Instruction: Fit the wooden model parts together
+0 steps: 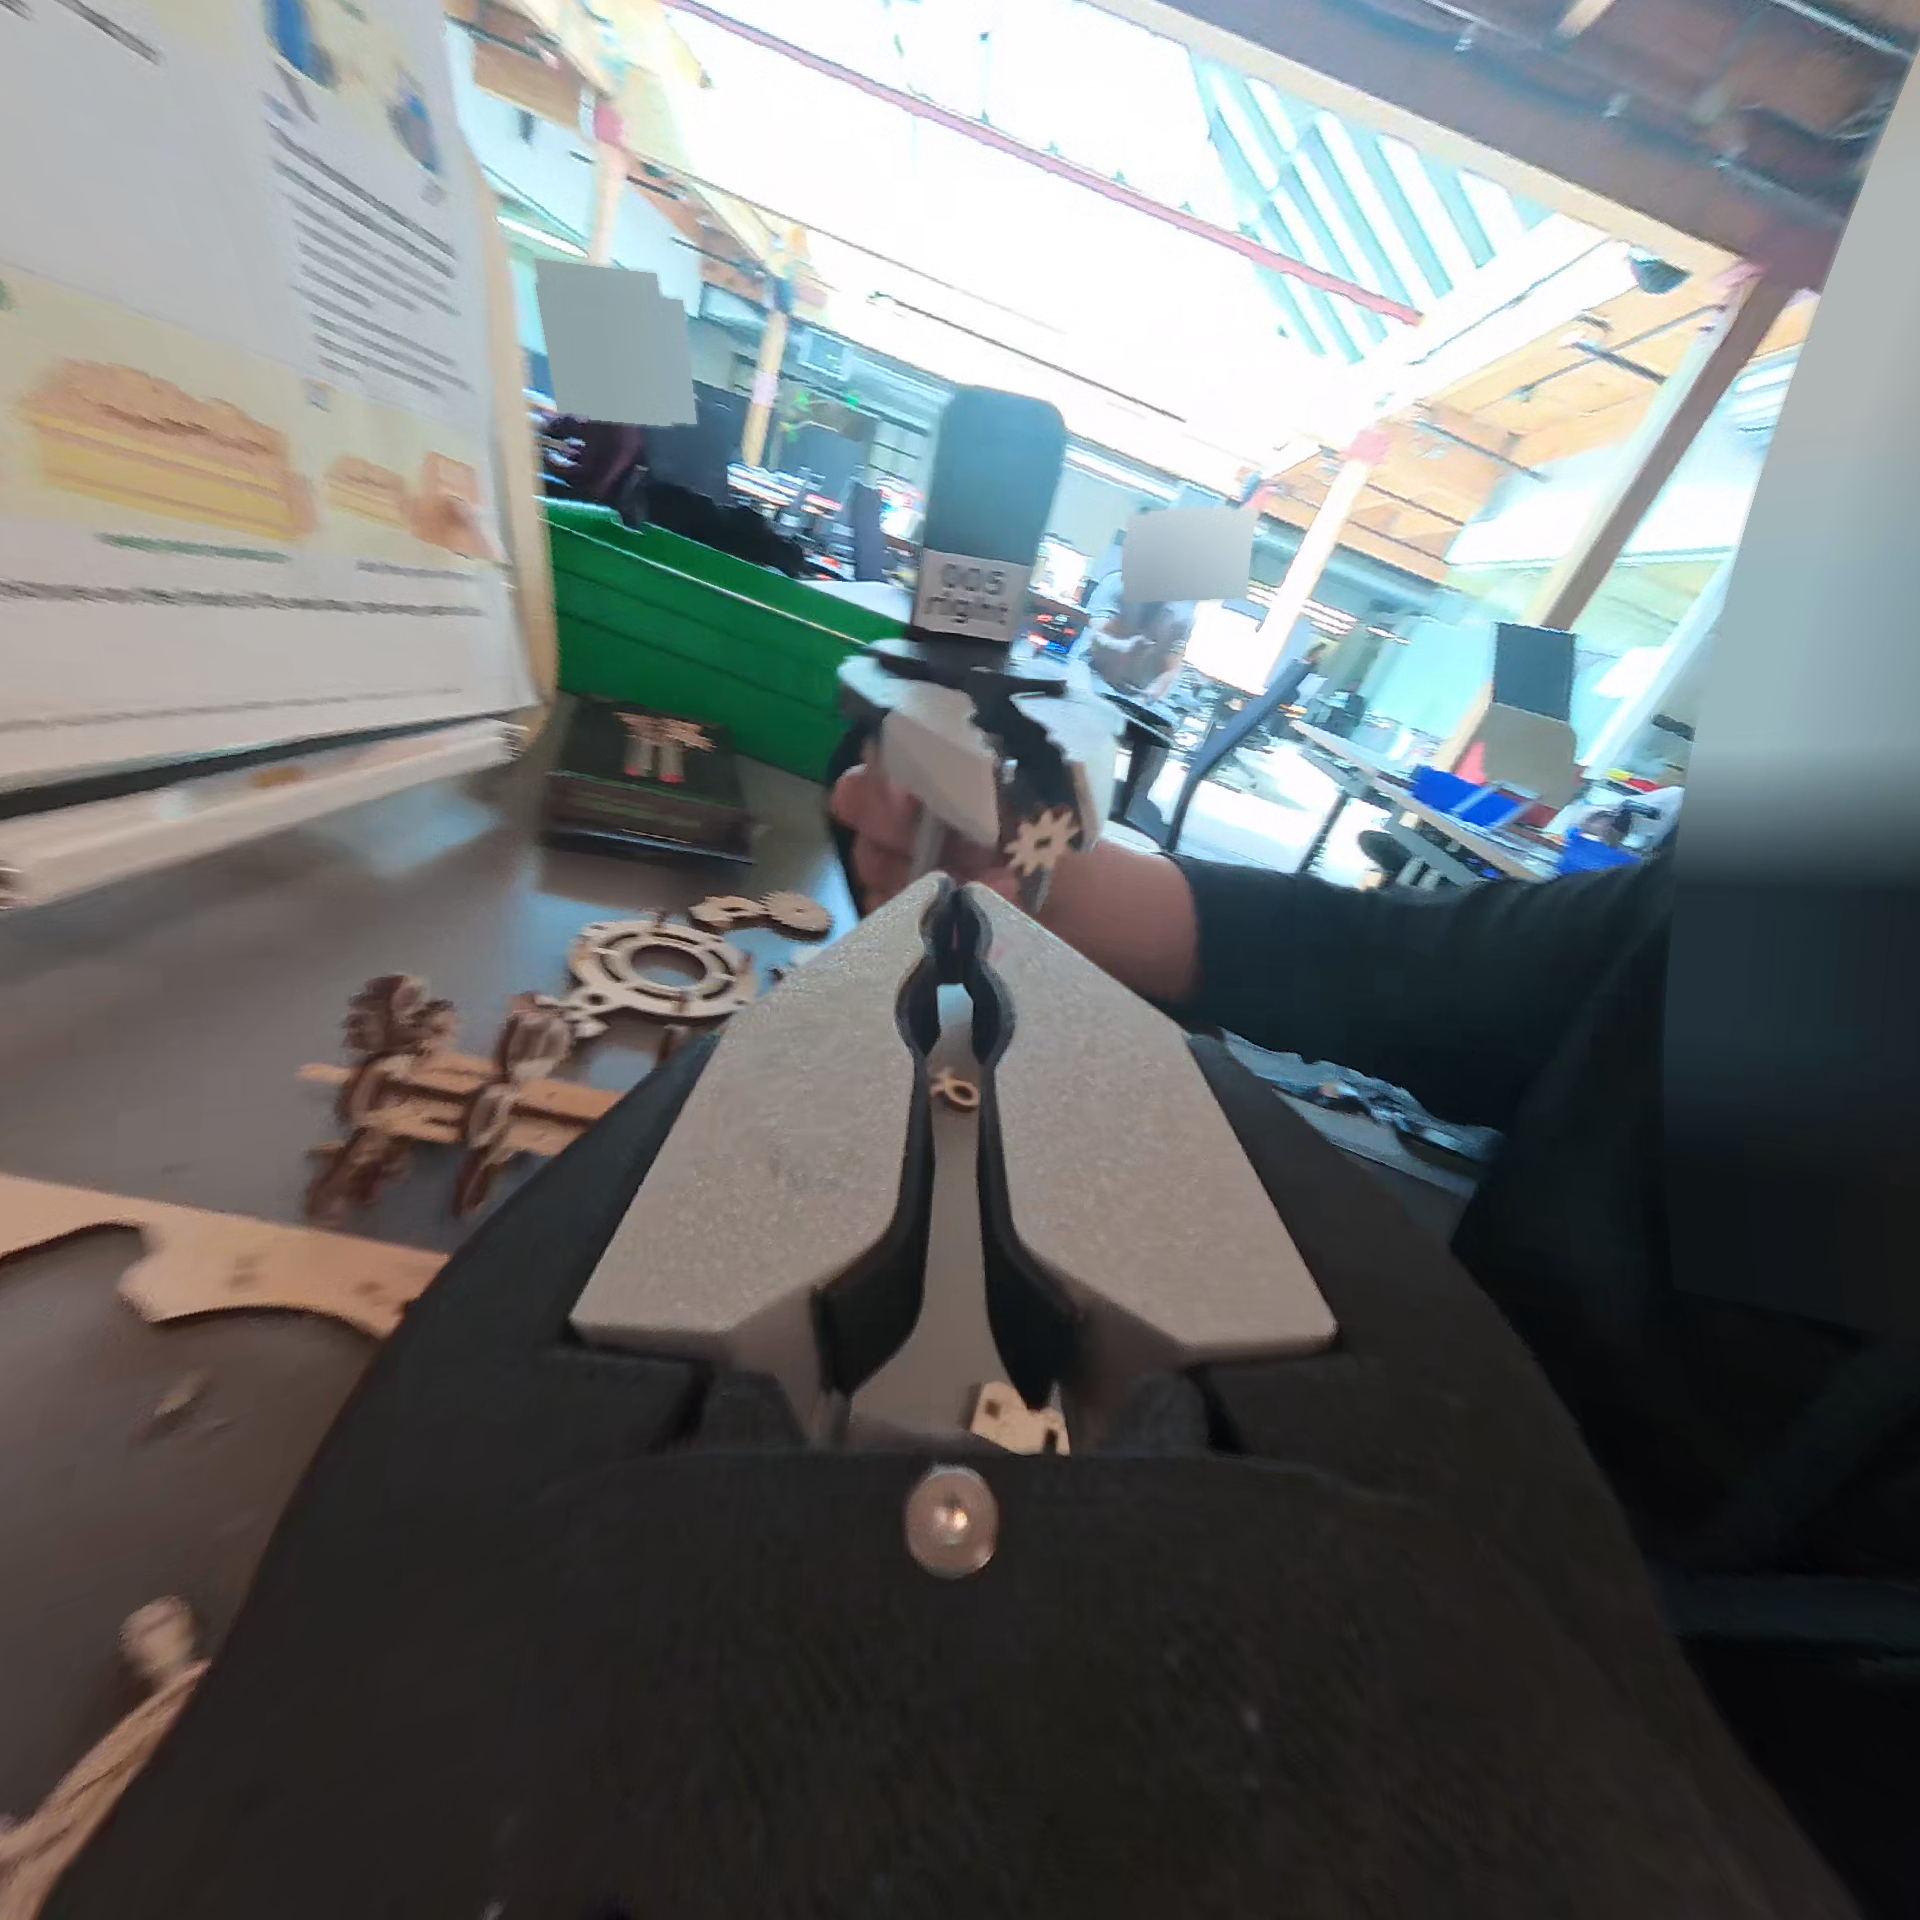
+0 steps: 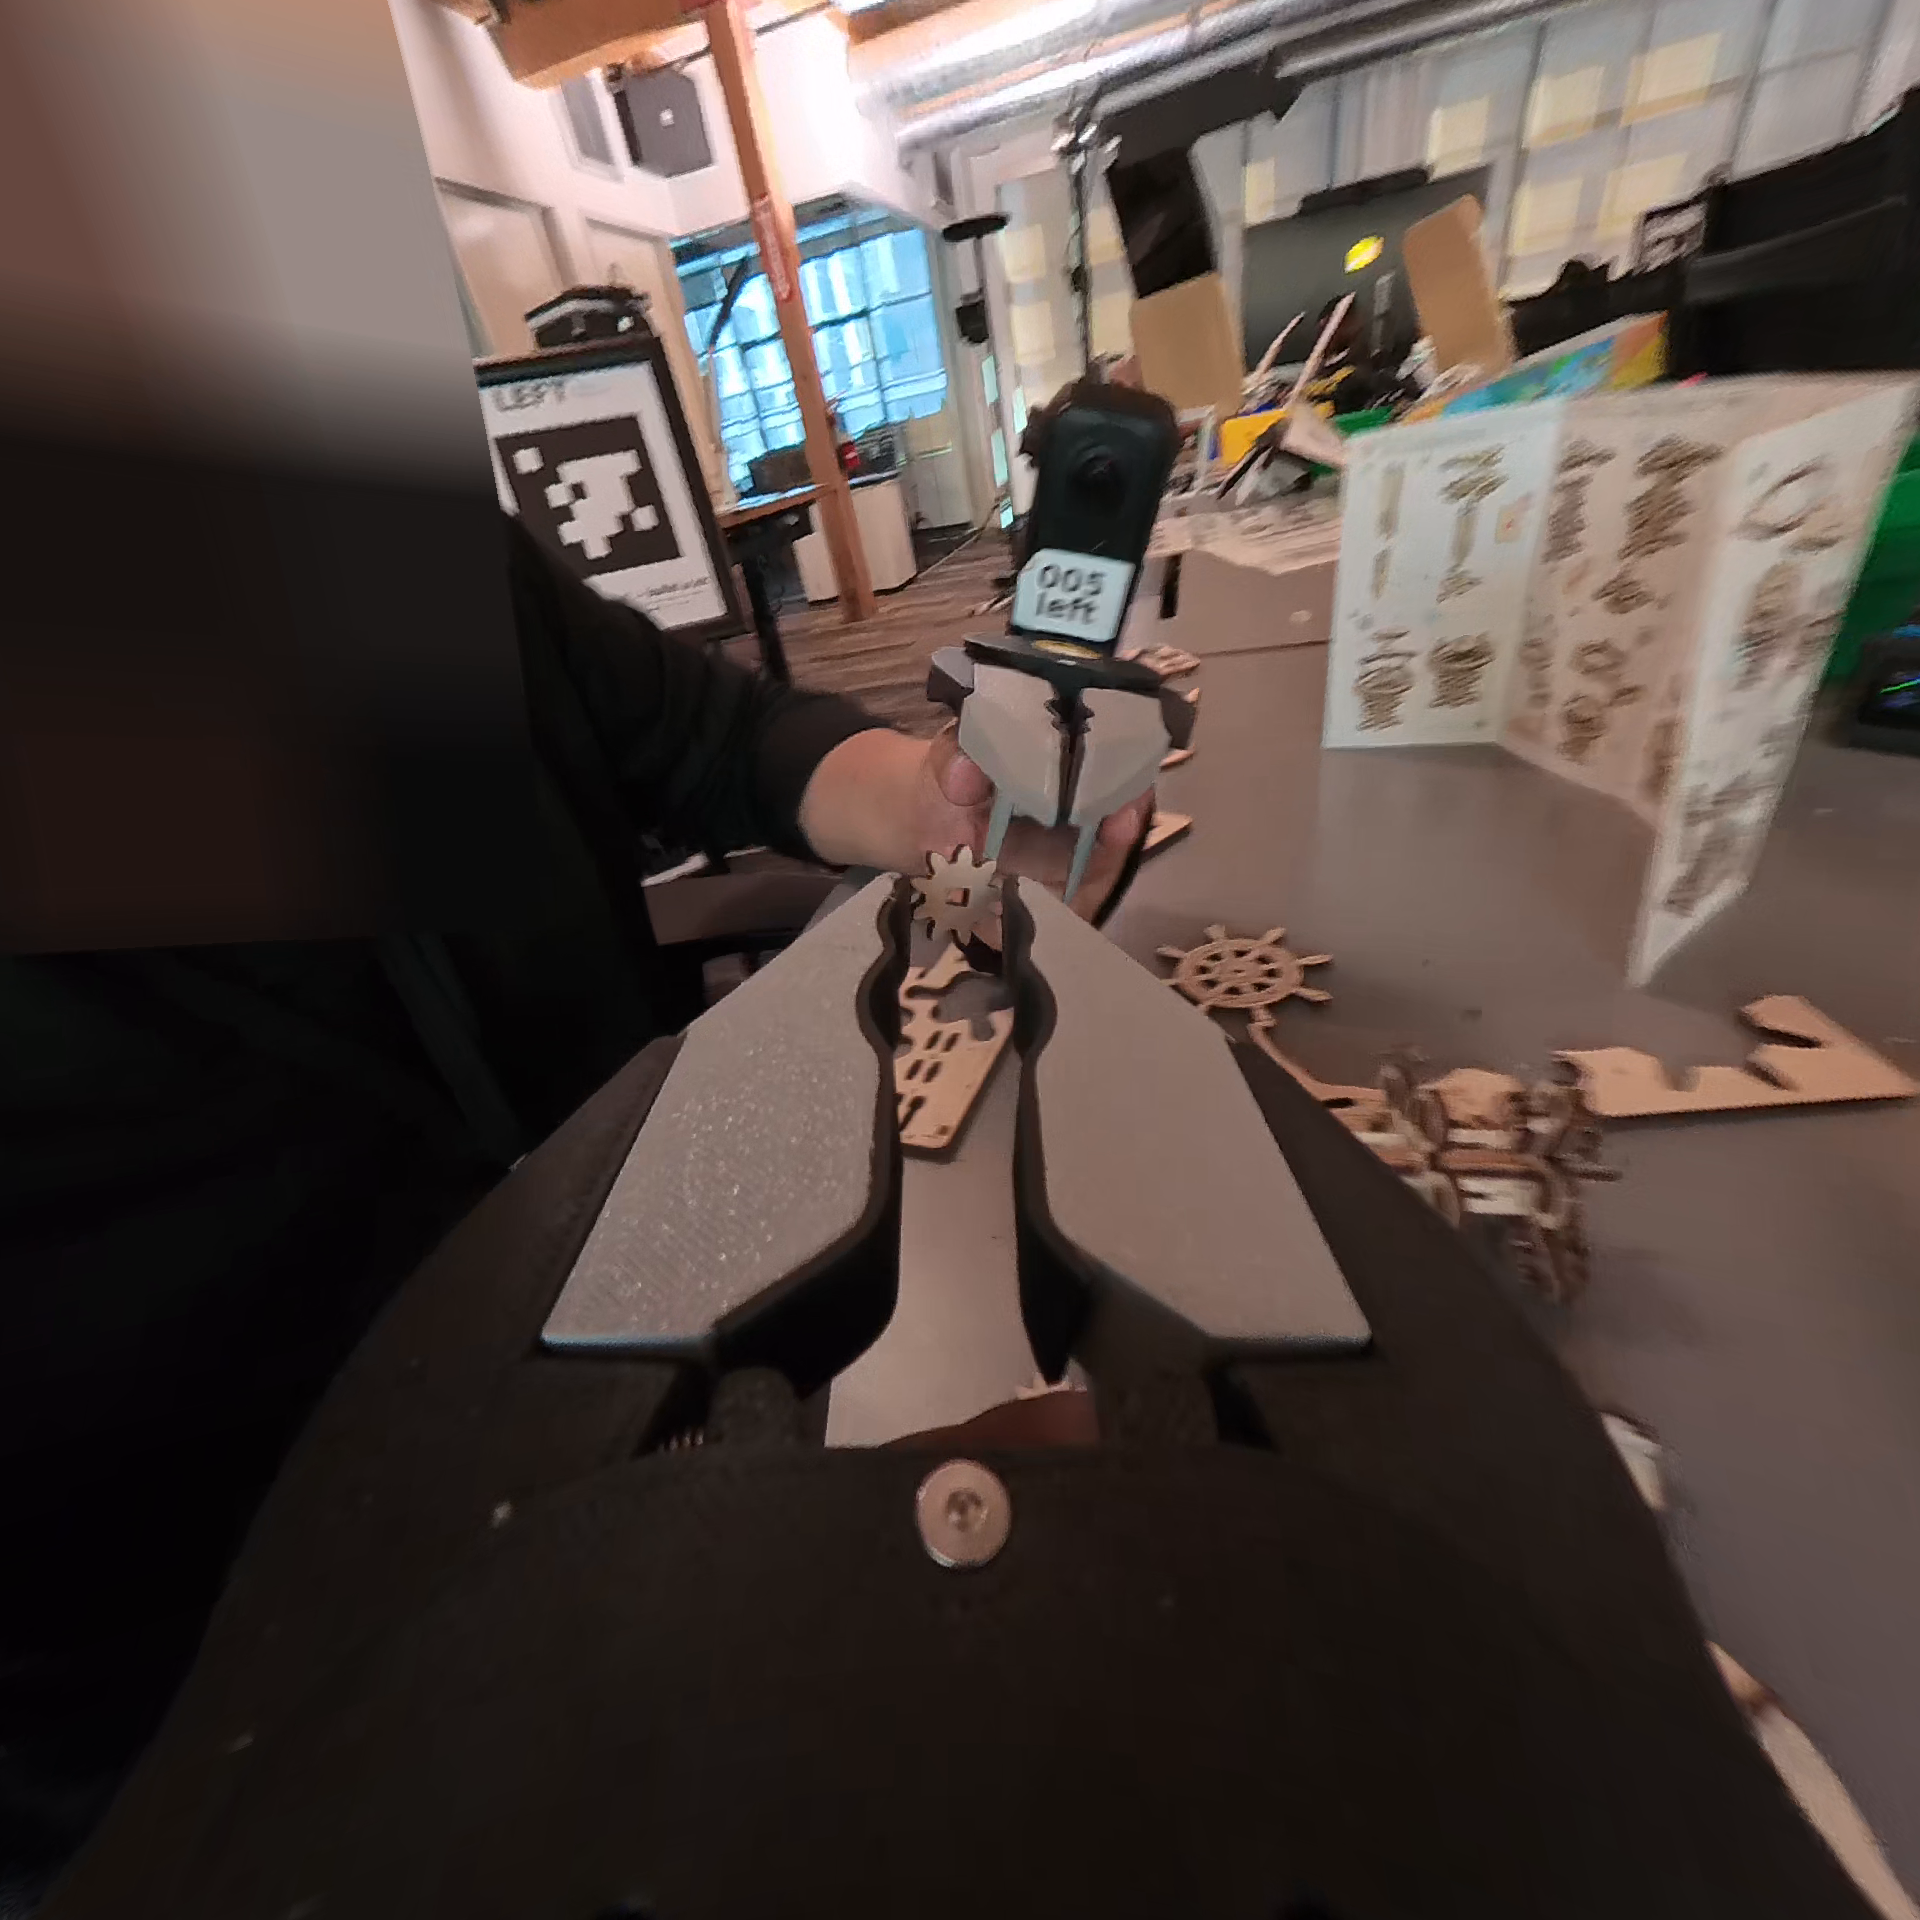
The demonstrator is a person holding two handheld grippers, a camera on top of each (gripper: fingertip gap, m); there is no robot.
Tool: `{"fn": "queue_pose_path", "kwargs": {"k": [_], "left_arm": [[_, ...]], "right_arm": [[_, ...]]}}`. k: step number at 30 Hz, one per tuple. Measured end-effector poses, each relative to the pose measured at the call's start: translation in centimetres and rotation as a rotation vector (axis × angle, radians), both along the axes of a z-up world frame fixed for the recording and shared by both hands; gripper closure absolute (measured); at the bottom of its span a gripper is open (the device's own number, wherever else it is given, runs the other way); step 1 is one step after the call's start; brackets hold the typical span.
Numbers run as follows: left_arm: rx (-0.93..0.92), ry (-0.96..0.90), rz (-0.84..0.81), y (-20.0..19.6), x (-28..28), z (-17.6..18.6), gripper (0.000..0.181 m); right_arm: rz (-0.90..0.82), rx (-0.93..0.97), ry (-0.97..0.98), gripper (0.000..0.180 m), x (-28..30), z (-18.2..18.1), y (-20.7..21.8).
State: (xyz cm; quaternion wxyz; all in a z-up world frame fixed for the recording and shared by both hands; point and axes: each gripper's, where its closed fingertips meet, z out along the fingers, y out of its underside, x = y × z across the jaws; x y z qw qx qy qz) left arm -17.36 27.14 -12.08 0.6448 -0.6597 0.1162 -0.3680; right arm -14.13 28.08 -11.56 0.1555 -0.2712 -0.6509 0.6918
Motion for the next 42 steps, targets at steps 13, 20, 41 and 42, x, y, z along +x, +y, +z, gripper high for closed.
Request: {"fn": "queue_pose_path", "kwargs": {"k": [13,20,41,42], "left_arm": [[-0.206,0.479,0.325,2.3,-6.4,-5.1,0.178],[-0.328,0.573,0.272,3.5,-7.1,-6.3,0.164],[-0.368,0.613,0.299,4.1,-9.4,-8.9,0.164],[-0.371,0.613,0.292,4.1,-9.3,-8.9,0.164]], "right_arm": [[-0.368,0.343,-0.321,0.166,-2.0,-6.7,7.9],[-0.337,0.421,-0.459,0.165,-1.4,-9.5,7.5],[-0.459,0.458,-0.381,0.132,-4.1,-8.0,8.2],[-0.475,0.466,-0.372,0.129,-4.7,-7.6,8.5]]}}
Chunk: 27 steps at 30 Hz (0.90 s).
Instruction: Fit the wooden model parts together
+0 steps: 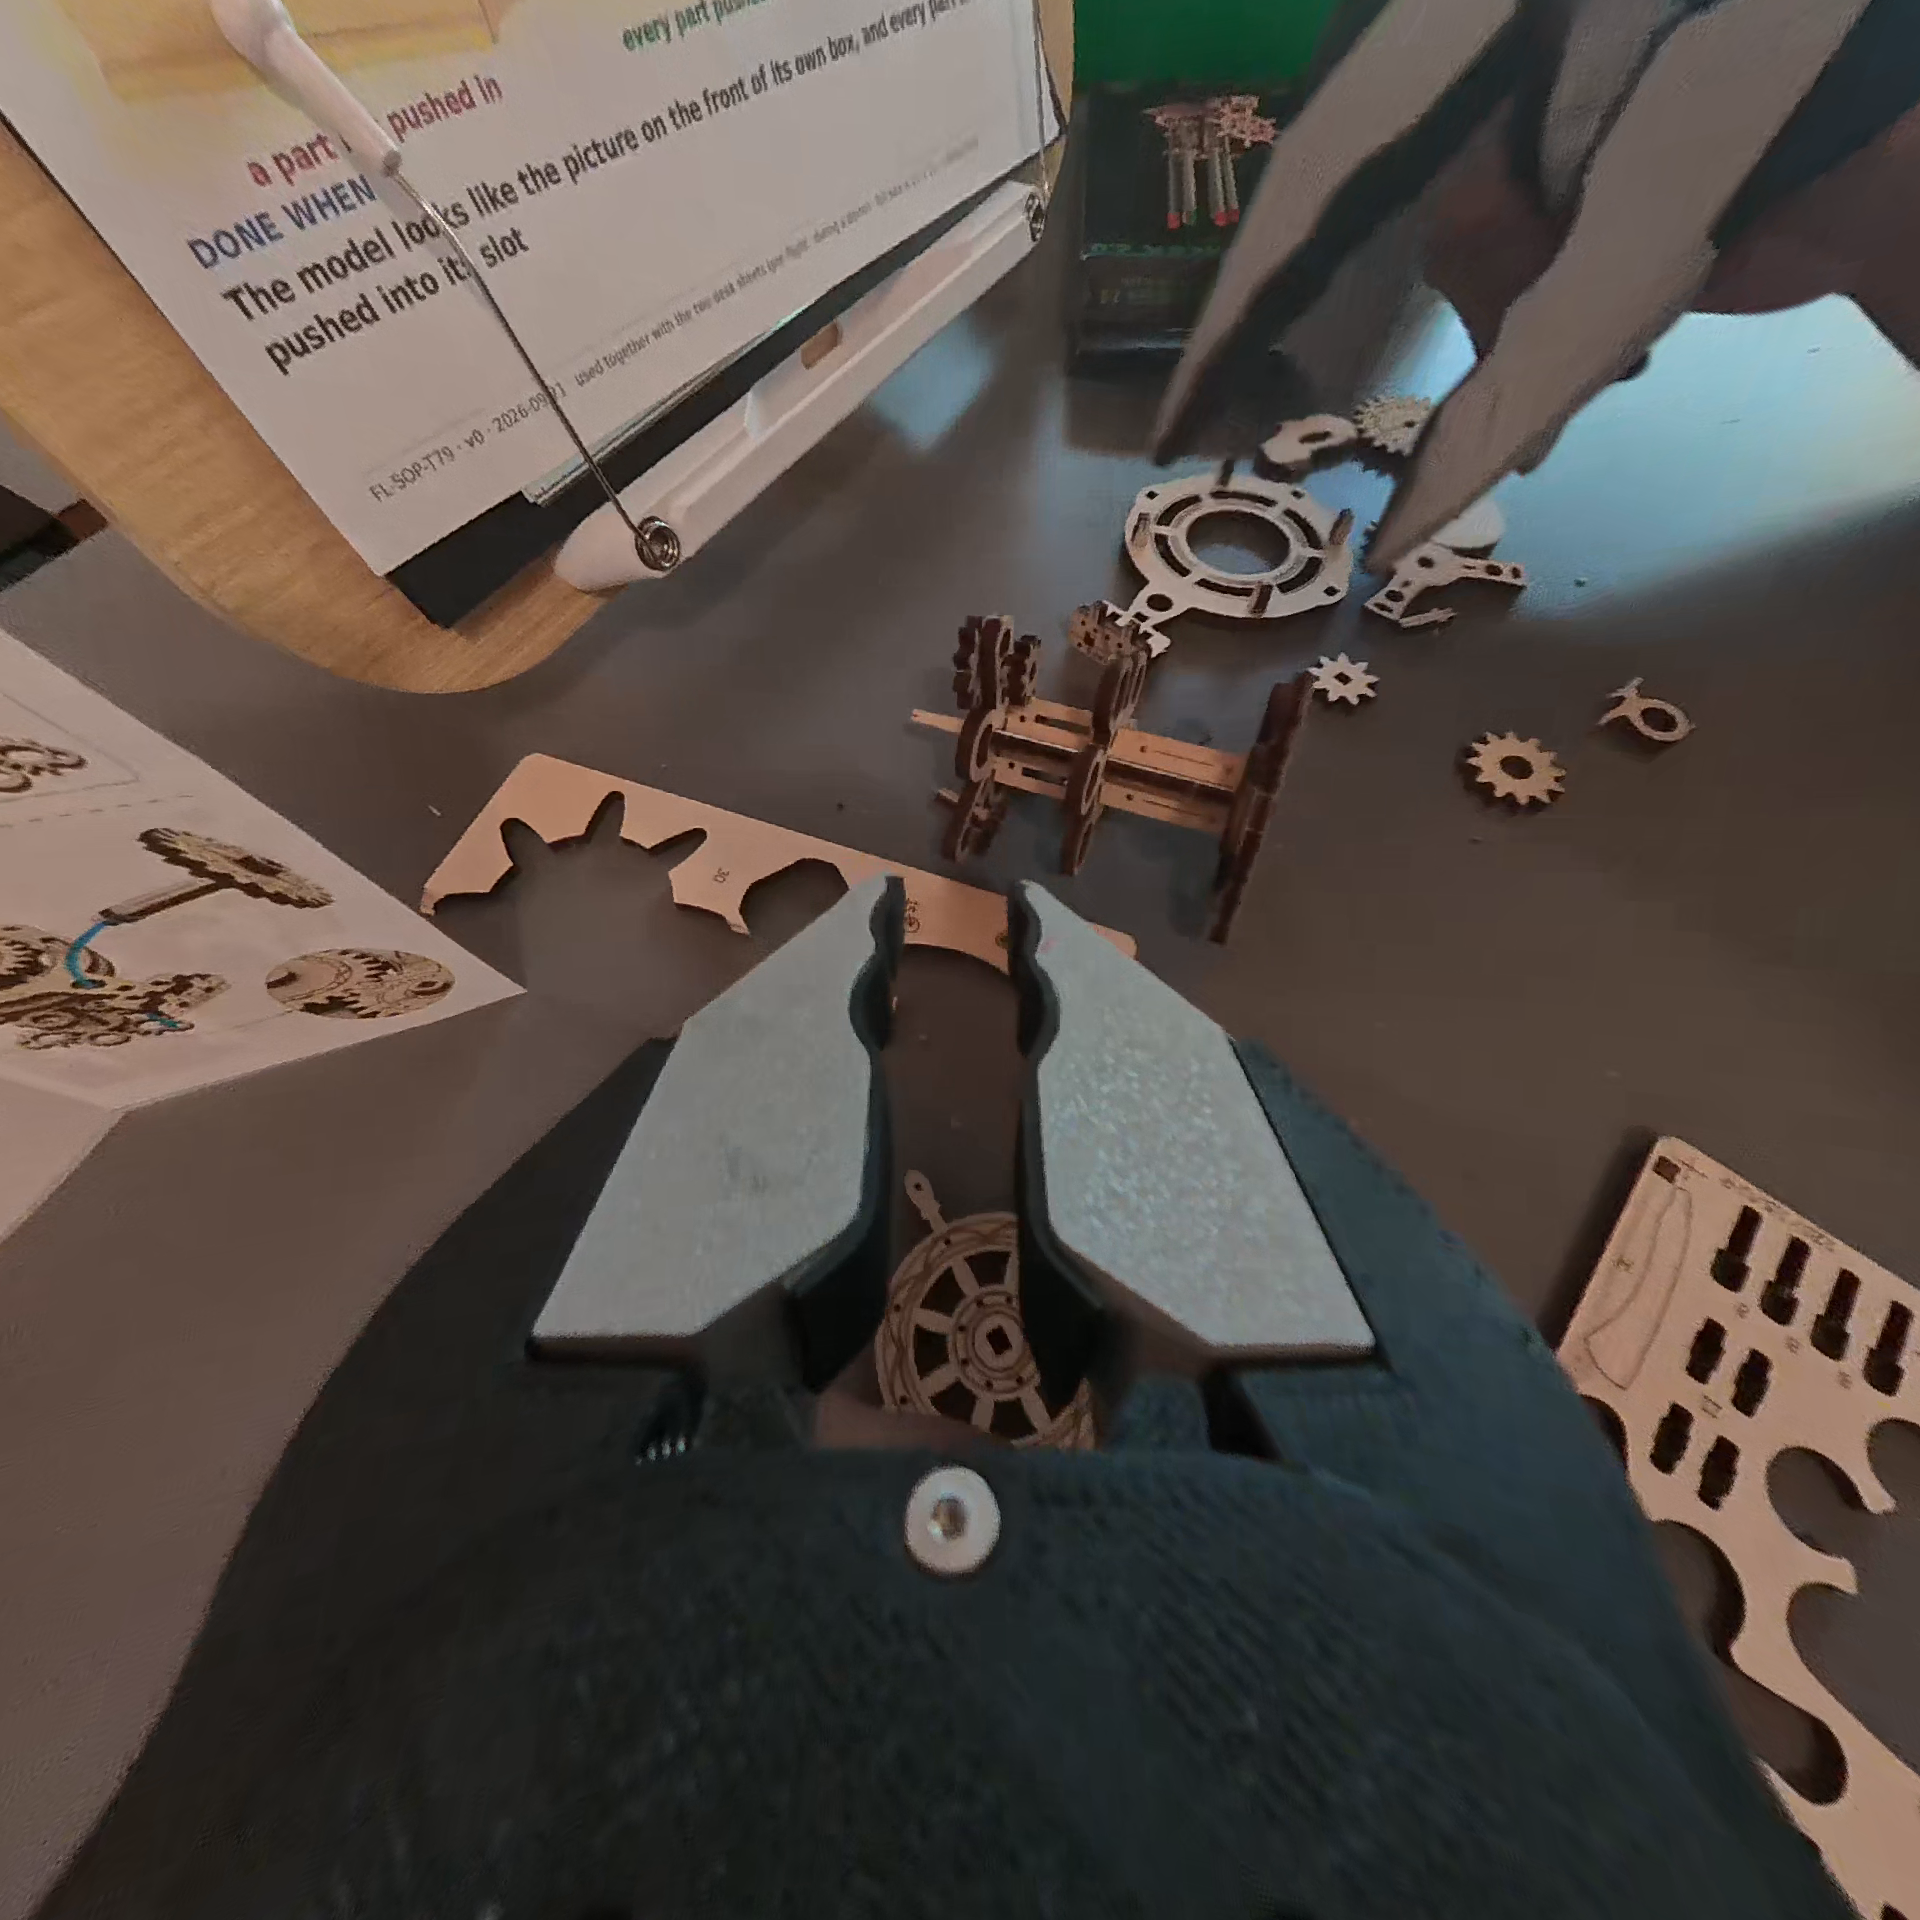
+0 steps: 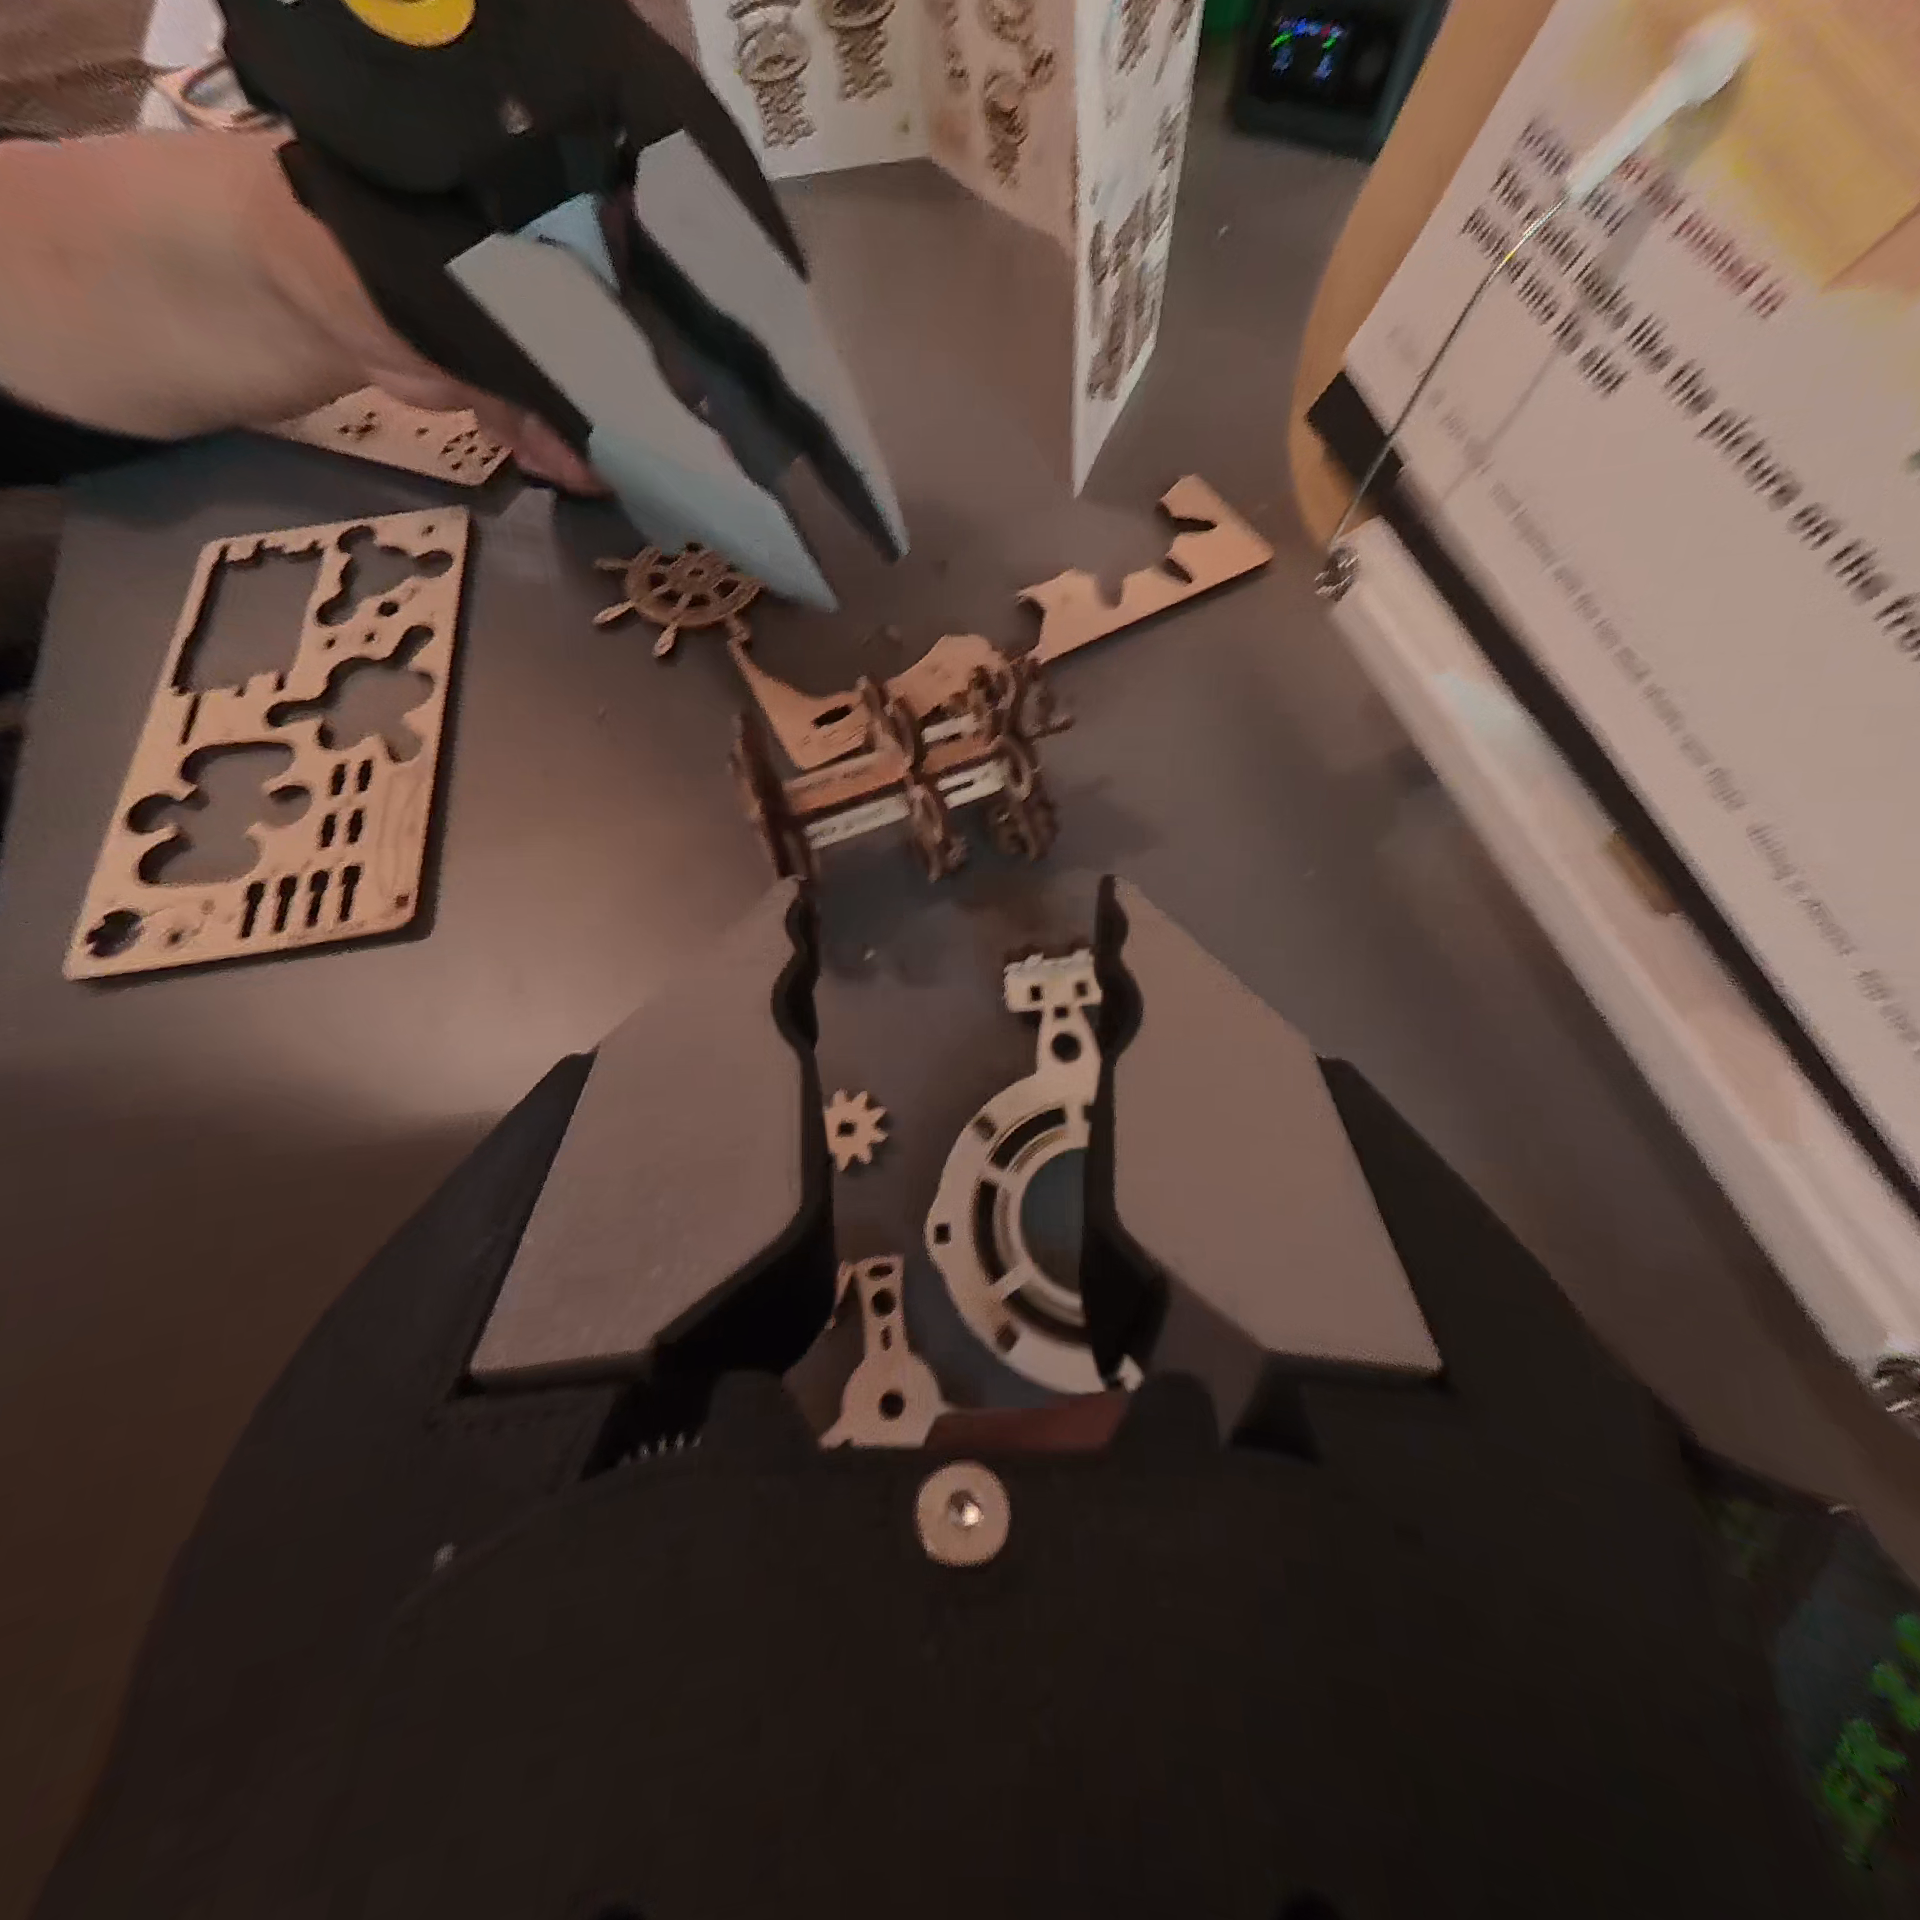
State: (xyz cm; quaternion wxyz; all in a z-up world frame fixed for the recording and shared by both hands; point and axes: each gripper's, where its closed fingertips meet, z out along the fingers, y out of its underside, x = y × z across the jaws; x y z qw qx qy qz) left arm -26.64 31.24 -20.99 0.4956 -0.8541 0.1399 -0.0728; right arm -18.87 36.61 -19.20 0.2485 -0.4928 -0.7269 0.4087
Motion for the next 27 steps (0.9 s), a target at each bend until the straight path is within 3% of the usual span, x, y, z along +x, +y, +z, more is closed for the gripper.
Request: {"fn": "queue_pose_path", "kwargs": {"k": [5,10,16,22,27], "left_arm": [[0.003,0.004,0.029,0.0,-0.6,0.0,0.165],[0.001,-0.002,0.027,0.0,-0.6,0.0,0.165],[-0.007,0.011,0.012,-0.1,-0.3,-0.2,0.164],[0.043,0.025,-0.018,0.0,0.5,0.5,0.163],[0.124,0.081,-0.064,0.0,2.0,1.4,0.162]], "right_arm": [[-0.019,0.075,0.006,0.148,-3.5,1.4,1.2],[0.128,0.153,-0.067,0.146,-5.9,-0.2,-0.6],[0.269,0.192,-0.132,0.166,-5.9,-2.1,-2.0],[0.285,0.39,0.25,0.166,-4.5,1.8,-3.4],[0.234,0.606,0.348,0.166,-2.8,2.0,-4.1]]}}
